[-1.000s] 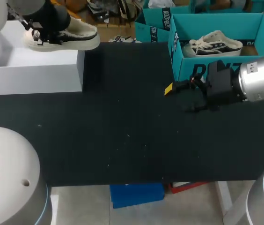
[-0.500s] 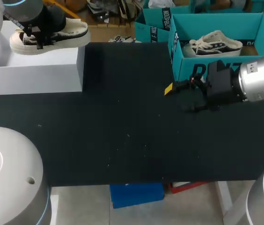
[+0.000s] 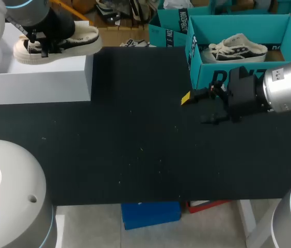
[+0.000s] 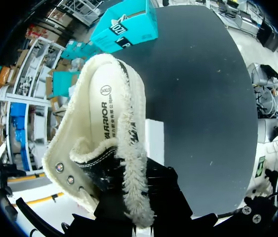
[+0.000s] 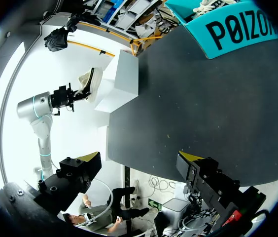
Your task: Take the shoe out of the shoebox, open the shoe tongue, remove and reinsert the insole, then place the shoe into the shoebox
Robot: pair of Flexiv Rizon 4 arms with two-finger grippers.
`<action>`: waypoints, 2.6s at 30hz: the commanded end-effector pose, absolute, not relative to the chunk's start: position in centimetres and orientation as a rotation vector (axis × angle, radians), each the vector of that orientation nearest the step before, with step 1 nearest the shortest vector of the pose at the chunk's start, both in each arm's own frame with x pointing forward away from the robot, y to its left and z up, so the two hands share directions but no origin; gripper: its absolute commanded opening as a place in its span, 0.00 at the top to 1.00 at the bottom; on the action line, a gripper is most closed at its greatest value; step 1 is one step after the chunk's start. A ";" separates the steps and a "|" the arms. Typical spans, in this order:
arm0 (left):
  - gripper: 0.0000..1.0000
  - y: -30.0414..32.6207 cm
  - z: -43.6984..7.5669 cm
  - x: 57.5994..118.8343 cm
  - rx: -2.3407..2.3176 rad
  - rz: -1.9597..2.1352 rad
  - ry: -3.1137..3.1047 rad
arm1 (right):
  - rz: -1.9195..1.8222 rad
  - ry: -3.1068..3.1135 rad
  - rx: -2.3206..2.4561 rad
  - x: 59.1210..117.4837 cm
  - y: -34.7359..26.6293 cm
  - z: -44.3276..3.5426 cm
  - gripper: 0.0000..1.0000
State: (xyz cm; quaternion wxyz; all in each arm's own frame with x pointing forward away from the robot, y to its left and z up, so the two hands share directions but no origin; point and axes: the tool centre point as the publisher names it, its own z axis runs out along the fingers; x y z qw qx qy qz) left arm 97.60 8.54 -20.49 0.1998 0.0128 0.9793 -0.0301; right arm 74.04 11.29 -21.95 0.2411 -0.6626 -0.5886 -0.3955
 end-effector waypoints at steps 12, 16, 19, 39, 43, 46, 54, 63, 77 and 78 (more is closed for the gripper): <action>1.00 17.2 -22.9 103.3 -0.021 -0.048 2.763 | -1.082 -1.610 -1.813 74.1 11.4 -22.0 0.00; 1.00 18.3 -23.8 103.3 -0.006 -0.042 2.773 | -1.082 -1.610 -1.813 74.1 11.4 -22.0 0.00; 1.00 18.8 -24.4 103.2 -0.001 -0.041 2.781 | -1.082 -1.610 -1.813 74.1 11.4 -22.0 0.00; 1.00 20.8 -30.0 105.3 -0.002 0.032 2.807 | -1.082 -1.610 -1.813 74.1 11.4 -22.0 0.00; 1.00 20.8 -30.9 105.6 -0.008 0.025 2.822 | -1.082 -1.610 -1.813 74.1 11.4 -22.0 0.00; 1.00 20.8 -31.6 105.7 -0.015 0.021 2.836 | -1.082 -1.610 -1.813 74.1 11.4 -22.0 0.00; 1.00 21.0 -33.0 105.8 -0.031 0.022 2.872 | -1.082 -1.610 -1.813 74.1 11.4 -22.0 0.00; 1.00 21.3 -34.8 105.7 -0.046 0.036 2.908 | -1.082 -1.610 -1.813 74.1 11.4 -22.0 0.00; 0.59 21.2 -36.1 105.6 -0.046 0.067 2.961 | -1.082 -1.610 -1.813 74.1 11.4 -22.0 0.00; 0.54 21.2 -36.0 105.6 -0.051 0.068 2.974 | -1.082 -1.610 -1.813 74.1 11.4 -22.0 0.00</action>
